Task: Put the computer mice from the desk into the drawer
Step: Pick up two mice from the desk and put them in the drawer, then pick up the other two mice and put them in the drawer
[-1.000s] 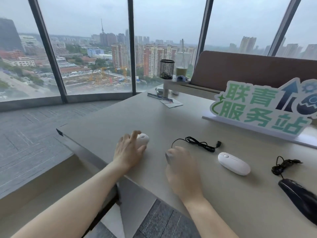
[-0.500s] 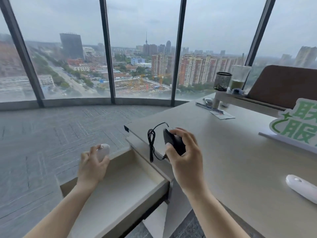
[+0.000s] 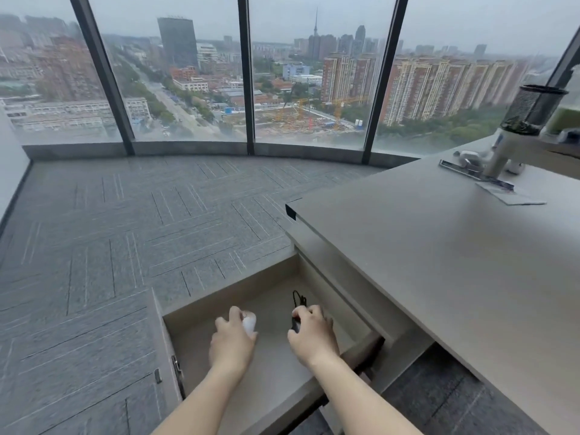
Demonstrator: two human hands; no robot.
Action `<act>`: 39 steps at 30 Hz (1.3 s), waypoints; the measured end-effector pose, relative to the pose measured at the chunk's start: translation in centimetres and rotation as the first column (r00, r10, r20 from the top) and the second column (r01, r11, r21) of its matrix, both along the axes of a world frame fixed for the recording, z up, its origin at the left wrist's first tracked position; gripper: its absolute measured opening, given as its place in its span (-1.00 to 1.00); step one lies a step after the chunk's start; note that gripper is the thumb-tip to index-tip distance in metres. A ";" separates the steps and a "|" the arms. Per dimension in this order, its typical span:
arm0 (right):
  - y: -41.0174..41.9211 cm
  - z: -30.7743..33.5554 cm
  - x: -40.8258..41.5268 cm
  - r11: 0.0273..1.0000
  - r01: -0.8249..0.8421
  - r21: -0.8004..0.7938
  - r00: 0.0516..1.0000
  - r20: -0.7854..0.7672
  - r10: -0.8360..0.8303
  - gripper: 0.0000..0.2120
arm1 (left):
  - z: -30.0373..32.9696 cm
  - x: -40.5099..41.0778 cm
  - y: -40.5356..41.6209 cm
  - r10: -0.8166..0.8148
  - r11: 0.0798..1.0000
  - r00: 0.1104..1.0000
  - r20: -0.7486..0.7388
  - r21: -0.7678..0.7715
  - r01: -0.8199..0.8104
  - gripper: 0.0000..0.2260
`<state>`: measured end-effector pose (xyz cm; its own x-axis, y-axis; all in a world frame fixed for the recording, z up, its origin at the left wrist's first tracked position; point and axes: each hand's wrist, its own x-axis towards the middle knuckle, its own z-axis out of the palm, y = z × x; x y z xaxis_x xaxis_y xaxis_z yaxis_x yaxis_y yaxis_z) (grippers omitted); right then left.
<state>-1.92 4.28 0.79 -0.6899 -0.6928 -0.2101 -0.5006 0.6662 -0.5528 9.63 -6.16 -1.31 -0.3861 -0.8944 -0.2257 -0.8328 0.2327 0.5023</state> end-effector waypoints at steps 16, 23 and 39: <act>2.3 5.0 -1.3 0.996 -0.005 -0.088 0.992 -0.127 -0.006 -0.86 | 2.0 -2.8 0.9 -0.106 0.975 0.977 -0.185 -0.210 0.066 -0.76; 15.8 15.6 -2.8 0.882 0.038 -0.469 0.939 -0.284 -0.192 -0.84 | 12.0 -8.4 11.0 -0.419 0.888 0.686 -0.595 -0.426 0.173 -0.86; 55.8 14.7 -11.3 0.514 0.828 -0.222 0.393 -0.423 -0.816 -0.46 | 16.2 -22.1 46.1 -0.832 0.497 0.398 -0.388 -0.201 0.844 -0.39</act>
